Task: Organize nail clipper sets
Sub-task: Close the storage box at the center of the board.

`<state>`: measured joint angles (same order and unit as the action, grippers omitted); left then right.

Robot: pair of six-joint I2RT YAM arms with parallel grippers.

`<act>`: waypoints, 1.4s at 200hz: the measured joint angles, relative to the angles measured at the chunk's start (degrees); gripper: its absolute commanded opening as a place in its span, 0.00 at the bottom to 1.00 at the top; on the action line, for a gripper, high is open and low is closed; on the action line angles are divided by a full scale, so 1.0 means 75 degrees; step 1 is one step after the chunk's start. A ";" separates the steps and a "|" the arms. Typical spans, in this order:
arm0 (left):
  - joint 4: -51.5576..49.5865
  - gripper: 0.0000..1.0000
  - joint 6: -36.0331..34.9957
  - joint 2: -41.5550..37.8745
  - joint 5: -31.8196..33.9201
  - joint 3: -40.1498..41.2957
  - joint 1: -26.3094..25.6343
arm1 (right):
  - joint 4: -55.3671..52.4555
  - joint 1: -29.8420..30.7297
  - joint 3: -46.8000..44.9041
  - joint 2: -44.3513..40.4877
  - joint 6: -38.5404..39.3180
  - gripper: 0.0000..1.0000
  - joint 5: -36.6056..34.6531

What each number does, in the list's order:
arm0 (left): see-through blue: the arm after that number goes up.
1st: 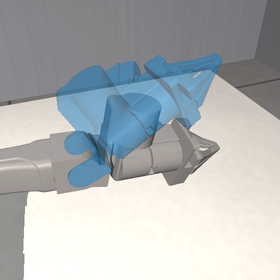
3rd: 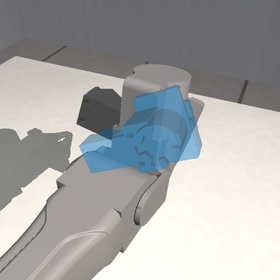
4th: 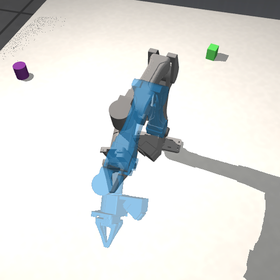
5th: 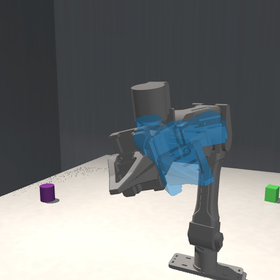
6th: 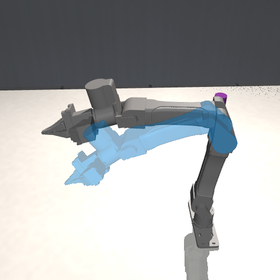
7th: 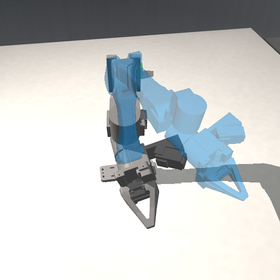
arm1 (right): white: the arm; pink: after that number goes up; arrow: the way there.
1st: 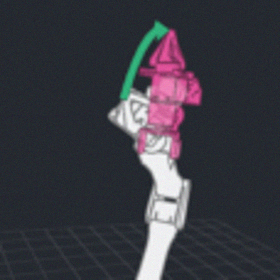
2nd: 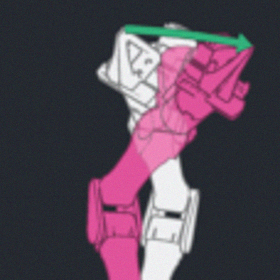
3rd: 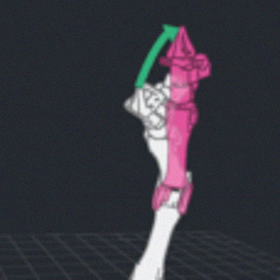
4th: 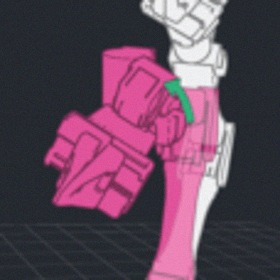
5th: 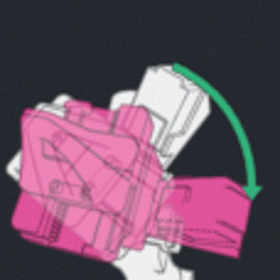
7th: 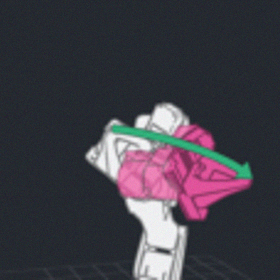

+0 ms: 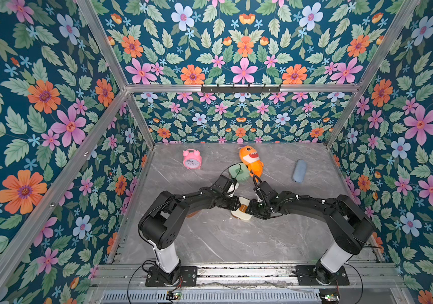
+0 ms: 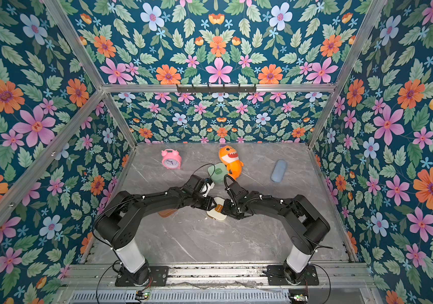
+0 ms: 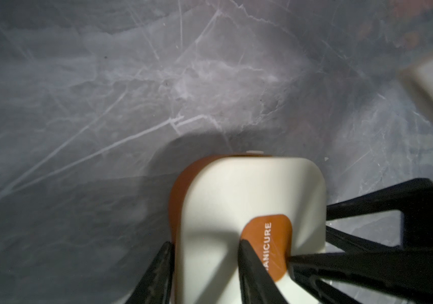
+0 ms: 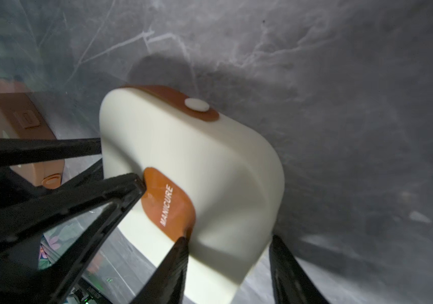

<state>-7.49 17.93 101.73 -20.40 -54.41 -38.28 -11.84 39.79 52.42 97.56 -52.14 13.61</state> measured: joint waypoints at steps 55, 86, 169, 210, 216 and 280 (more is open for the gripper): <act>0.0006 0.40 0.0003 0.0029 -0.0032 0.0000 0.0000 | 0.0114 -0.0009 0.0003 0.0026 -0.0052 0.50 0.0079; 0.0006 0.41 0.0012 0.0052 -0.0052 -0.0015 -0.0035 | -0.0137 -0.0012 0.0166 0.0020 -0.0041 0.49 0.0099; -0.1349 0.79 0.0388 -0.1011 0.1067 -0.0187 0.0396 | -0.1172 -0.0487 -0.0210 -0.2084 0.0280 0.69 -0.0638; -0.2005 0.94 0.0431 -0.2643 0.2063 -0.0731 0.0493 | -0.2011 -0.0898 -0.0443 -0.4409 0.1043 0.73 -0.1612; -0.2011 0.96 0.0431 -0.2967 0.2294 -0.0755 0.0504 | -0.2110 -0.0988 -0.0472 -0.4756 0.1139 0.73 -0.1883; -0.0947 1.00 -0.0828 -0.5187 0.4331 -0.0930 0.0513 | -0.0612 -0.1154 -0.2031 -0.8215 0.3654 1.00 -0.3955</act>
<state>-14.59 11.73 62.83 12.08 -61.39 -34.44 -16.43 31.14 37.19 35.94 -24.73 -16.05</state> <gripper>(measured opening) 0.995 0.998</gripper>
